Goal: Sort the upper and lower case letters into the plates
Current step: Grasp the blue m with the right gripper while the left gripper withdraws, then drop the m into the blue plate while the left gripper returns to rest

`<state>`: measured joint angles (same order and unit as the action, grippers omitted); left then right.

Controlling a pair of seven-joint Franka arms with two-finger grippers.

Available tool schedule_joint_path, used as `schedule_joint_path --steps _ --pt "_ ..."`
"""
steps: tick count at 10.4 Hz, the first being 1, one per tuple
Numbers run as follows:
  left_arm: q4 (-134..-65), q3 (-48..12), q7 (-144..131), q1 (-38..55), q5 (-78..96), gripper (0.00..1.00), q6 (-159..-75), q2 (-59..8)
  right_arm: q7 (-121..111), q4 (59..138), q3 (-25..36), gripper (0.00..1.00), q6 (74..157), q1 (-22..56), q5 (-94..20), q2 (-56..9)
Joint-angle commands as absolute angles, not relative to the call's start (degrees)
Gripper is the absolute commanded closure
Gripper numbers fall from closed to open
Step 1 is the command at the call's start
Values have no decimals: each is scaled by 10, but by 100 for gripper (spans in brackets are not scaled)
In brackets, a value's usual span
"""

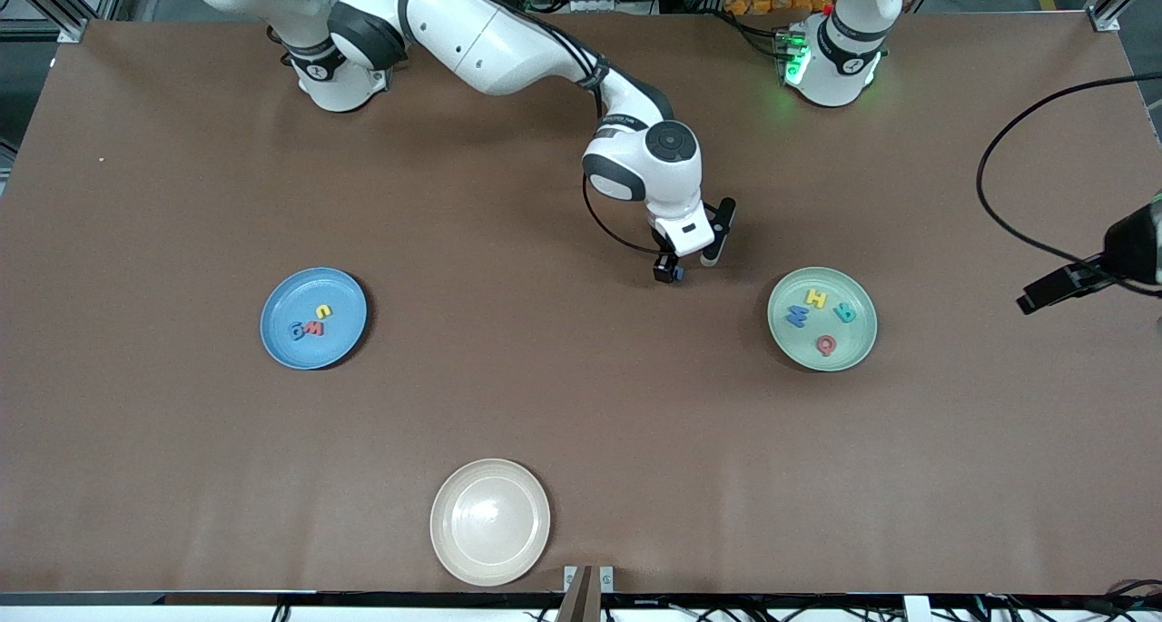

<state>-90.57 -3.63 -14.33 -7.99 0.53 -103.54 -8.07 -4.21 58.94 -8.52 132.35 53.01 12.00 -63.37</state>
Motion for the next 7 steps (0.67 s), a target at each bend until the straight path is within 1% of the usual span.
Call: schedule_joint_path --steps 1,2,3,4,5,6,7 --pt "-906 -20 -137 -72 14 0 -1009 -73 -55 582 -86 32 1334 529 108 -645" --pt "-893 -24 -139 -69 -4 0 -1006 -74 -55 582 -86 36 1334 528 108 -647" --pt "-879 -32 -139 -60 -14 0 -995 -76 -56 582 -86 52 1334 526 108 -648" --pt "-871 -35 -141 -51 -14 0 -990 -76 -51 582 -86 100 1333 525 105 -648" --pt "-871 -36 -142 -51 -14 0 -987 -76 -52 584 -86 100 1327 518 98 -642" --pt "-870 -37 -142 -50 -14 0 -977 -76 -54 614 -86 100 1325 504 87 -615" --pt "-870 -35 -142 -49 -14 0 -971 -74 -52 656 -86 100 1325 489 84 -573"
